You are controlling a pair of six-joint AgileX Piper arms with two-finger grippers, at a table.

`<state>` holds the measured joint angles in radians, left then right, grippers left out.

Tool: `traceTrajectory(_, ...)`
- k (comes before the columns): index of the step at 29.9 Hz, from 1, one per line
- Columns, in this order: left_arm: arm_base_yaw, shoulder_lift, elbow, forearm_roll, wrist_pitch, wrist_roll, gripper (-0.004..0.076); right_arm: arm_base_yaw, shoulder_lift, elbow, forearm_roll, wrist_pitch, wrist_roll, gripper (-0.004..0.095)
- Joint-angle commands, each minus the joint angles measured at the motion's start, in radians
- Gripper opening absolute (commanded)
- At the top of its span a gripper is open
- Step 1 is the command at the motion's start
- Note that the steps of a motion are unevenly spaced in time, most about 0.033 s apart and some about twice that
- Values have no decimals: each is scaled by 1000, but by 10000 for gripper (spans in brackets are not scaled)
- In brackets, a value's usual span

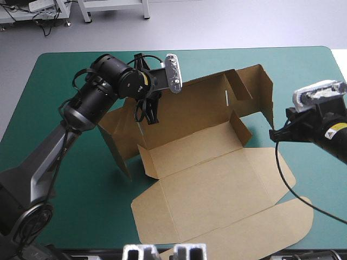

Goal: Fold the box

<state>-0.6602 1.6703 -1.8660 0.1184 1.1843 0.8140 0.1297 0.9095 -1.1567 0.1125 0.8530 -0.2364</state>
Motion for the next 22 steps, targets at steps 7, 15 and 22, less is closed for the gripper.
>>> traceTrajectory(7, -4, -216, 287, -9, -337, 138, -10, 1, 250, -387, 2, 99, 0, -20)
traceTrajectory(15, -4, -247, 415, 7, -498, 169, -10, -1, 523, -660, 37, 239, -5, -20)
traceTrajectory(22, -4, -249, 480, 105, -642, 167, -10, -24, 775, -861, 155, 279, -1, -20)
